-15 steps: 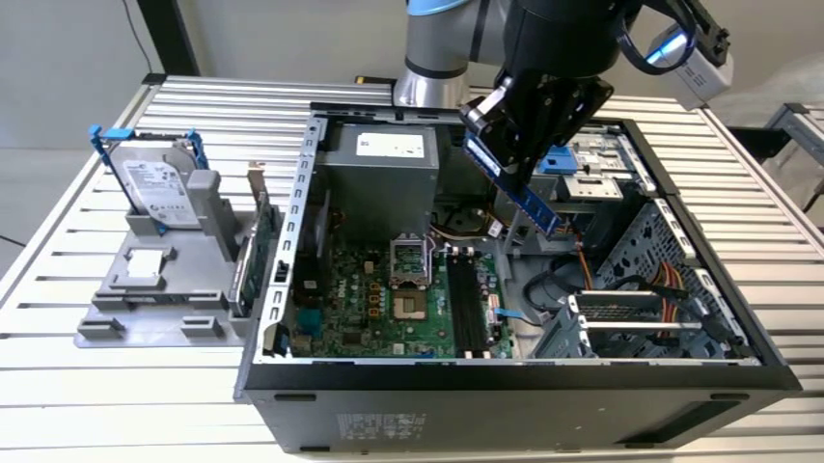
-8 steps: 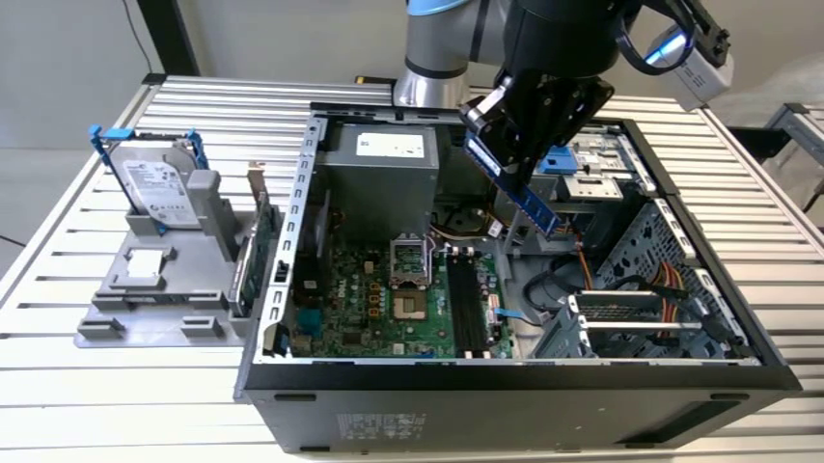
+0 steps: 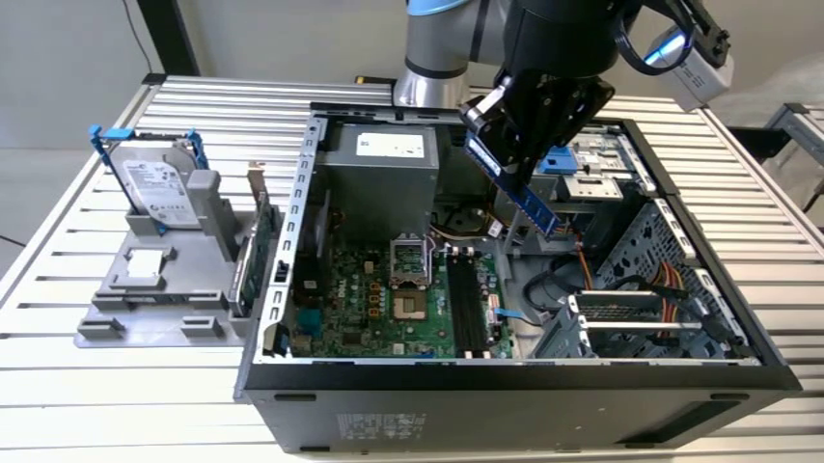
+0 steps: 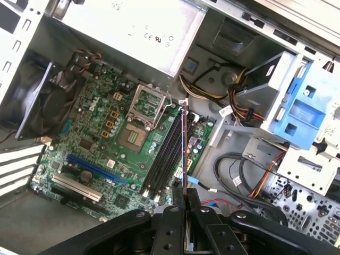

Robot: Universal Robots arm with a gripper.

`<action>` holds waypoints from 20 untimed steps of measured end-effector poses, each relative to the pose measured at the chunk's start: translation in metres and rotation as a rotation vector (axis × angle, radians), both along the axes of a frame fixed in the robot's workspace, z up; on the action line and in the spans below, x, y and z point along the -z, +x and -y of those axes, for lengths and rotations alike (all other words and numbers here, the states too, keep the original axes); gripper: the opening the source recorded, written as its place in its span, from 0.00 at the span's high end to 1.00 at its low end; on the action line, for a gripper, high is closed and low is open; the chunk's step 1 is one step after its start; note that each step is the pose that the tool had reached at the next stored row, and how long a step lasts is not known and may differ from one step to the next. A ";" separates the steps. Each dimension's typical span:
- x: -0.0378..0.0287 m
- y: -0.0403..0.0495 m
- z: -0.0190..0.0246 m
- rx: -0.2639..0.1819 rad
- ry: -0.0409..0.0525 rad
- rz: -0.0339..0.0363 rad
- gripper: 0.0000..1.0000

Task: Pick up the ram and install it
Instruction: 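Insert the ram into the slot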

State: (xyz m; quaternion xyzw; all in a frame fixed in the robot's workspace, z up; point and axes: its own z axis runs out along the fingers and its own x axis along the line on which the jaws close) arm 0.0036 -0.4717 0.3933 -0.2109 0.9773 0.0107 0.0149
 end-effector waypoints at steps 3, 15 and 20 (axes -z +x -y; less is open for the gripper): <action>0.0000 0.0000 0.0000 0.004 0.0000 0.0000 1.00; 0.0000 0.0000 0.0000 0.027 -0.0001 0.0000 1.00; 0.0001 0.0001 0.0002 0.052 0.0000 -0.0001 1.00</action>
